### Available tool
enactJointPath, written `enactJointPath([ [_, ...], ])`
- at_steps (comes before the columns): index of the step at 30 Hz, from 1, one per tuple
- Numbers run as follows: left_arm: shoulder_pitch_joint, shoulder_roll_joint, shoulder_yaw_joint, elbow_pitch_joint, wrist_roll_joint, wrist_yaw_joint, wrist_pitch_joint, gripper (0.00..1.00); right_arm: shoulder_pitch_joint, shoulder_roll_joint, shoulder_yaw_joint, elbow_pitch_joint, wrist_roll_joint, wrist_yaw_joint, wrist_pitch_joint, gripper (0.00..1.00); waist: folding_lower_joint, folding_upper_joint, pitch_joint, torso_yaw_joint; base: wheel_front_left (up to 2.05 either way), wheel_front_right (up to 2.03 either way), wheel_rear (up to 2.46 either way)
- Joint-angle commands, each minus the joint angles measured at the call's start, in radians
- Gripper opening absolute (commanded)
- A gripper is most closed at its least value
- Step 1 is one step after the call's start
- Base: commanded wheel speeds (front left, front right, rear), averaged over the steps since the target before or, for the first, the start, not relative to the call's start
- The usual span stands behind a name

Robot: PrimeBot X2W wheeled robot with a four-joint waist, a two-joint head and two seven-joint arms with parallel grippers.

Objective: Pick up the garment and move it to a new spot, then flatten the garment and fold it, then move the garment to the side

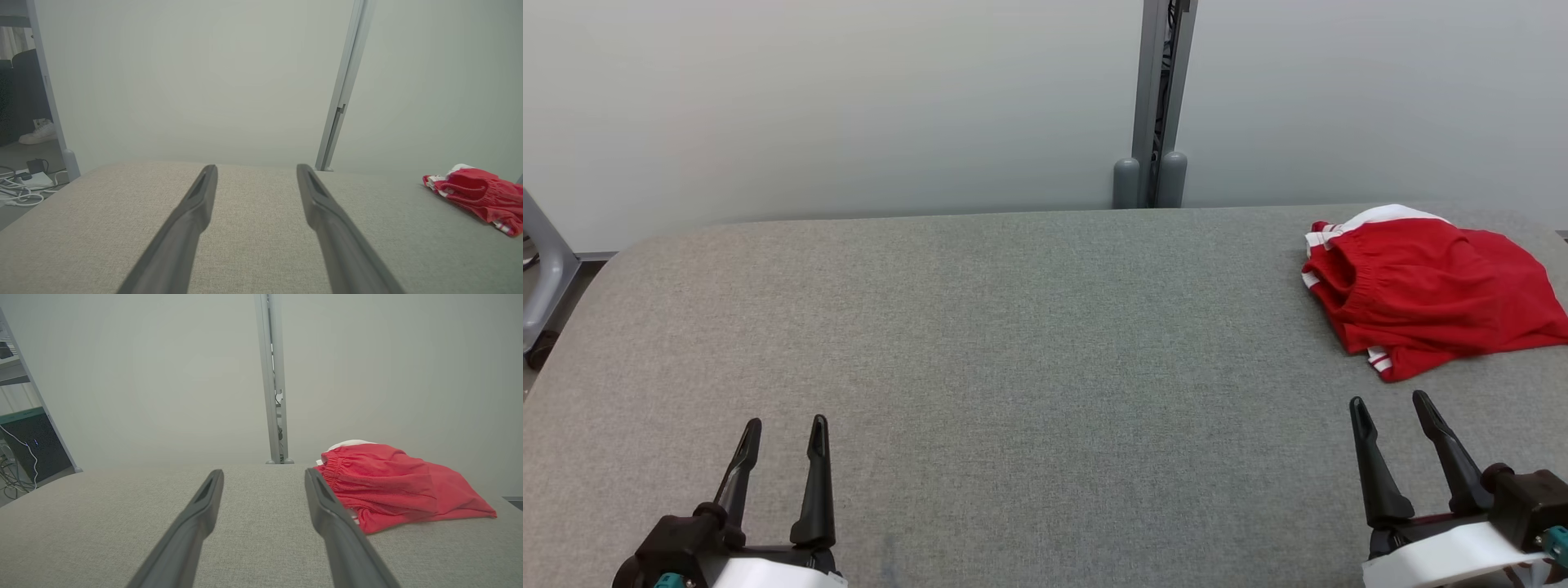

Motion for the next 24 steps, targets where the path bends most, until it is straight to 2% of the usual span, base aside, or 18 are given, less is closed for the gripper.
enactJointPath([
  [1,-0.003,0.004,0.006,0.001,0.006,-0.004,-0.001,1.0,-0.007,-0.006,-0.003,0.002,-0.002,0.0,-0.004,1.0,0.0,-0.0001,0.0,0.0,0.0,0.0,0.0],
  [24,-0.015,-0.003,0.01,0.021,0.007,-0.016,-0.001,1.0,-0.012,-0.003,0.014,0.019,0.009,0.0,-0.004,1.0,0.0,-0.0001,-0.001,-0.003,0.0,0.0,0.0],
])
